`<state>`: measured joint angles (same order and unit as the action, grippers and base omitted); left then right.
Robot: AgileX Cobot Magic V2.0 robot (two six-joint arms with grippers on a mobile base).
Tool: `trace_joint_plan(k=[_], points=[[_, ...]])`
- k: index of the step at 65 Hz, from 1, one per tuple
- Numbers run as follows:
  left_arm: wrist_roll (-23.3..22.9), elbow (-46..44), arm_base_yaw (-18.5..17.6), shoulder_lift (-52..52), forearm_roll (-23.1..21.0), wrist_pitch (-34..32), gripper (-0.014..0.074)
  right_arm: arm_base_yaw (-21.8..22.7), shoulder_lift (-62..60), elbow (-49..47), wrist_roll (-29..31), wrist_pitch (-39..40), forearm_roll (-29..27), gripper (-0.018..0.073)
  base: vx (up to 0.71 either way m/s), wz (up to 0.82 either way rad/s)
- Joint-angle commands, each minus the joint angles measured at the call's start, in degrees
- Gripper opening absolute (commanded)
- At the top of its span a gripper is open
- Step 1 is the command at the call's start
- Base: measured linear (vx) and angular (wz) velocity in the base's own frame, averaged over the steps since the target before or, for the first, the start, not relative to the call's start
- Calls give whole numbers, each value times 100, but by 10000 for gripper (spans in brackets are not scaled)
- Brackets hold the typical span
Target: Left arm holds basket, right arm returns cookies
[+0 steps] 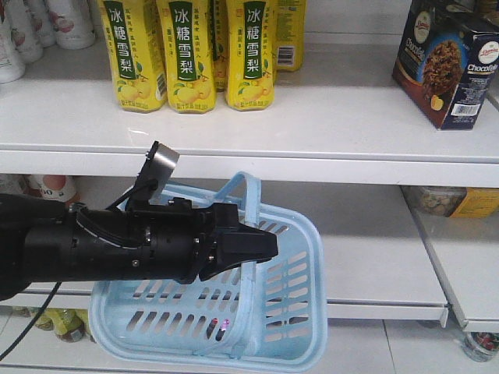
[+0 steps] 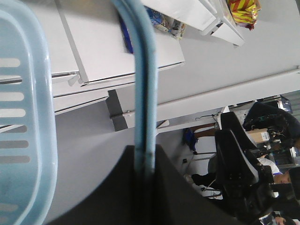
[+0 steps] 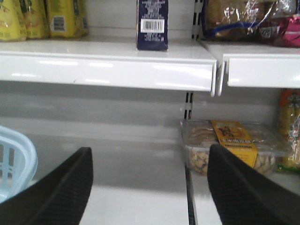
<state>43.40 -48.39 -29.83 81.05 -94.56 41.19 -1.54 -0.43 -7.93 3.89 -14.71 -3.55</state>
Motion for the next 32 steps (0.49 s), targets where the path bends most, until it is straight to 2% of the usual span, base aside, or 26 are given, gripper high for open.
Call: trace_joint_plan(k=[1, 10, 18, 28, 32], points=[[89, -198, 15, -194, -392, -10, -3, 33, 79, -153, 11, 618, 30, 468, 0, 0], [89, -198, 15, -194, -392, -10, -3, 33, 79, -153, 11, 618, 30, 403, 0, 0], [89, -198, 15, -194, -392, -10, -3, 33, 79, -153, 11, 508, 30, 251, 0, 0], [89, -198, 15, -194, -392, -10, -3, 33, 79, -153, 11, 404, 30, -7, 0, 0], [89, -198, 15, -194, -392, -10, -3, 33, 79, -153, 11, 409, 30, -15, 0, 0]])
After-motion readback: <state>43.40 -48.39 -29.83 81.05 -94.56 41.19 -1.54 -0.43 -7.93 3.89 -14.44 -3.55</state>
